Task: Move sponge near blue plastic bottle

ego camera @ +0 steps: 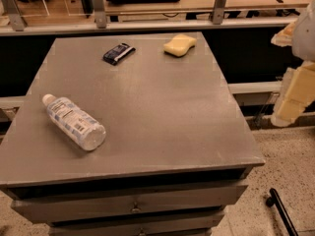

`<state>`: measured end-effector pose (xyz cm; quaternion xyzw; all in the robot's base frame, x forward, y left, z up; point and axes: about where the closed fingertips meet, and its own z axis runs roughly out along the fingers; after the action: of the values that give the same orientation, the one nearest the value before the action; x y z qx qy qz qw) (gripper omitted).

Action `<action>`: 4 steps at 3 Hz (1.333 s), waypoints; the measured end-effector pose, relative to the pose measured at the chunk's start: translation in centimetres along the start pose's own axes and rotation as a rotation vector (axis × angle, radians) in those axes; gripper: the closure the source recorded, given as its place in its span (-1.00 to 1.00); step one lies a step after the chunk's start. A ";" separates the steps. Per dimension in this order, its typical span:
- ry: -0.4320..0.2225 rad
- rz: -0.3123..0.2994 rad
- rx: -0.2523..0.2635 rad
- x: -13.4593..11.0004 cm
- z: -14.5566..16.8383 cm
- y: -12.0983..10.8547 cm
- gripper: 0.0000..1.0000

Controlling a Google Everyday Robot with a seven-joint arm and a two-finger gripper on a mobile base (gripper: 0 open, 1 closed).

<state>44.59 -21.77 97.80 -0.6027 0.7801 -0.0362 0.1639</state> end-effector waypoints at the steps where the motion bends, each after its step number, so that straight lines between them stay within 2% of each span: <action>1: -0.027 0.002 0.007 -0.7 2.4 -6.2 -1.00; 2: -0.048 -0.004 -0.008 -2.3 5.4 -12.3 -1.00; 3: -0.076 0.004 0.050 -2.8 4.1 -14.7 -1.00; 4: -0.076 0.004 0.052 -2.9 4.1 -14.7 -1.00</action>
Offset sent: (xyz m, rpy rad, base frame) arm 0.2424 -0.0064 0.0757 0.1162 -0.1995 0.0180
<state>60.10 -22.45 98.32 -0.5976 0.7733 -0.0331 0.2093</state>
